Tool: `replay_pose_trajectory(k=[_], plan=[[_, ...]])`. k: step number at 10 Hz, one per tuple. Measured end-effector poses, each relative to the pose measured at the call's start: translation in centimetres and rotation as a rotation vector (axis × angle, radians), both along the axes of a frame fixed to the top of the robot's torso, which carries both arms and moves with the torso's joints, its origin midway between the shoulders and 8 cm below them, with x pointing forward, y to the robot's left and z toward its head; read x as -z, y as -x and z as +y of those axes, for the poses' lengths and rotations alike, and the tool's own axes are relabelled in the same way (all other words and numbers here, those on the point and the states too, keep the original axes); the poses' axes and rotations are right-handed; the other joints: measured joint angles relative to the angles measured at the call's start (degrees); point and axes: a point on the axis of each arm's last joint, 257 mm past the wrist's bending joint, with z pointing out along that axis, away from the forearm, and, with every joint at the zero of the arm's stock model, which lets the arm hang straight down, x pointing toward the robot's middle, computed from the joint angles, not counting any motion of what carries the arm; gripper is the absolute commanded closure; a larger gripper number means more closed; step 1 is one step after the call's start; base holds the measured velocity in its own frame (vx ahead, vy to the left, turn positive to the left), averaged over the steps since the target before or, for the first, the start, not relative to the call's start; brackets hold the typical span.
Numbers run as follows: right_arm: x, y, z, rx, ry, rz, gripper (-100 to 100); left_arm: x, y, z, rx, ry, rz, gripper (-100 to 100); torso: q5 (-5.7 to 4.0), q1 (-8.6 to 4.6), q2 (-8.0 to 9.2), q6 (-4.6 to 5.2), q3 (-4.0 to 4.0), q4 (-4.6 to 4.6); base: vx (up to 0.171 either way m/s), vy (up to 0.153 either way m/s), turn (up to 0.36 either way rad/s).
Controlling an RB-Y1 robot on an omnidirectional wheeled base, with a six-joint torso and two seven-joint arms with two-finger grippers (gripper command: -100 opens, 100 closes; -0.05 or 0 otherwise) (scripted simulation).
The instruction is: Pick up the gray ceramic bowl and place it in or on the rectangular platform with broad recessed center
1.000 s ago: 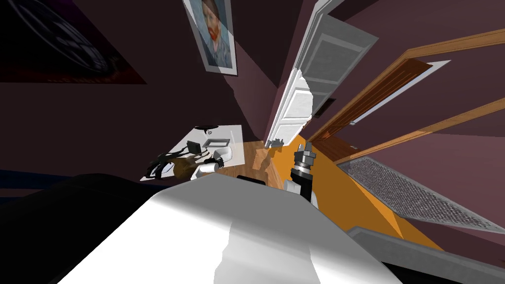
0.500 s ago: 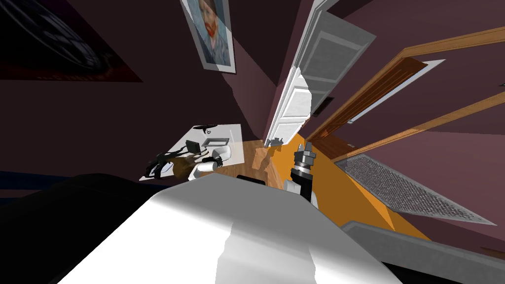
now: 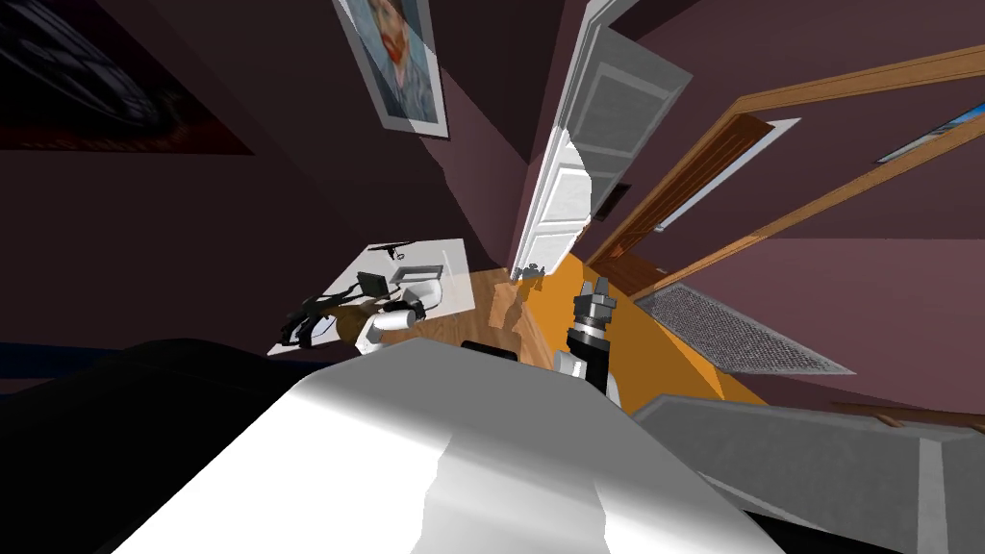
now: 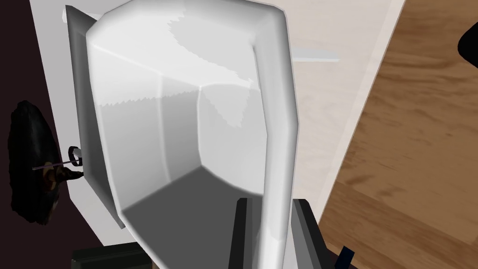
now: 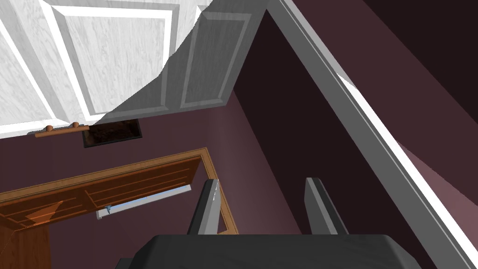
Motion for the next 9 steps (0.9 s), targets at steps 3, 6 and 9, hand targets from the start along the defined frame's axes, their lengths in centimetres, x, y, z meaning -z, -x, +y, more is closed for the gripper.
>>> replay_pose_trajectory(k=[3, 6, 9], plan=[[0.0, 0.0, 0.0, 0.0, 0.0, 0.0, 0, -1.3, 0.6, 3.1, -0.055, -0.026, 0.001, 100, -0.1, 0.26, 0.09, -0.29, 0.06, 0.02, -0.101, 0.016, -0.098], [0.0, 0.0, 0.0, 0.0, 0.0, 0.0, 0, -3.0, 1.2, 6.2, -0.122, -0.049, 0.005, 100, -0.3, 0.21, 0.37, -0.48, 0.24, 0.11, -0.135, -0.006, -0.176], [0.0, 0.0, 0.0, 0.0, 0.0, 0.0, 0, -5.2, 2.6, 9.5, -0.204, -0.072, 0.01, 100, -0.39, 0.36, 0.58, -0.64, 0.4, 0.21, -0.134, 0.028, -0.177]])
